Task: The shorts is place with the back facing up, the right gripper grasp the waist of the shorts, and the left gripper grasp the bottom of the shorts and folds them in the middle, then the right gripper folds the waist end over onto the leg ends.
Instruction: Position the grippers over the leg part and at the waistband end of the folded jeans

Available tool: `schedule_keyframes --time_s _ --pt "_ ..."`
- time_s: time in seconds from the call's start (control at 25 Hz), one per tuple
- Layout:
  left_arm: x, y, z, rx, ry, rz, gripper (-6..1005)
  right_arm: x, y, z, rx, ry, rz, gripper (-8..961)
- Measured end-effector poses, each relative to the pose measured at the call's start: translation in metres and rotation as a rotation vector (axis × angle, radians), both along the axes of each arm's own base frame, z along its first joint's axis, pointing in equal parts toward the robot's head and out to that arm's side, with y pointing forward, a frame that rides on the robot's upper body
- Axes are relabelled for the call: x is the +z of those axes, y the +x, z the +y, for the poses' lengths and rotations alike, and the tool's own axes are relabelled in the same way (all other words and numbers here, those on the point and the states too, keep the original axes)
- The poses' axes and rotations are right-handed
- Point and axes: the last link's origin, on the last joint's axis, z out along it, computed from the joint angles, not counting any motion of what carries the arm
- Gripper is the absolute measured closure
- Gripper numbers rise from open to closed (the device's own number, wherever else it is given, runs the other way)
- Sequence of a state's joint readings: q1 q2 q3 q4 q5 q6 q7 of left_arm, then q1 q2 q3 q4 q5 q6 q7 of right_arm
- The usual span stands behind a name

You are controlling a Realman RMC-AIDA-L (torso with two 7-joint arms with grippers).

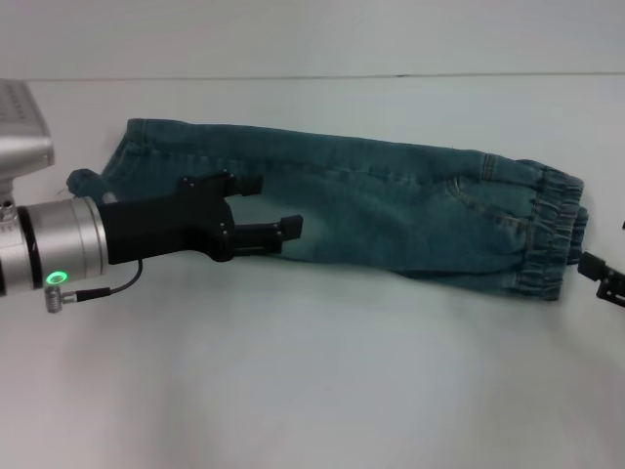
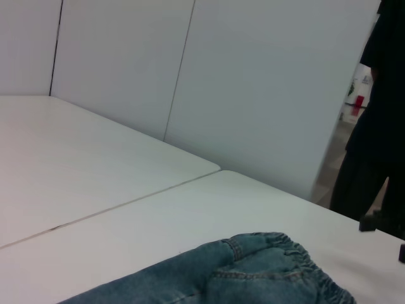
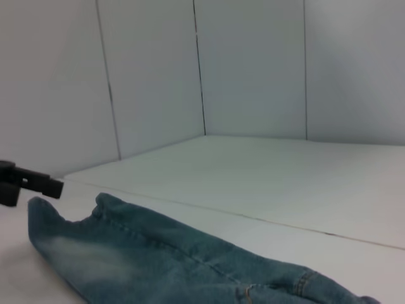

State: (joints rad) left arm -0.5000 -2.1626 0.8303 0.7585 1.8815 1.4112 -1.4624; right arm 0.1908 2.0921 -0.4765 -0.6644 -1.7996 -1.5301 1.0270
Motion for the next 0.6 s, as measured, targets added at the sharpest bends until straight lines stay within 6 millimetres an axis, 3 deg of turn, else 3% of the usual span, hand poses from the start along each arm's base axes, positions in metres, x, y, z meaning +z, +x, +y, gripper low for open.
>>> schedule_keyframes --time_s 0.28,0.6 --pt "0.006 0.002 -0.007 -0.031 -0.018 -0.018 79 -0.015 0.010 -0.011 -0.004 0.063 -0.019 41" --pt "0.015 0.007 -0.011 -0.066 -0.037 -0.024 79 -0.005 0.022 -0.013 -0.087 0.085 -0.007 43"
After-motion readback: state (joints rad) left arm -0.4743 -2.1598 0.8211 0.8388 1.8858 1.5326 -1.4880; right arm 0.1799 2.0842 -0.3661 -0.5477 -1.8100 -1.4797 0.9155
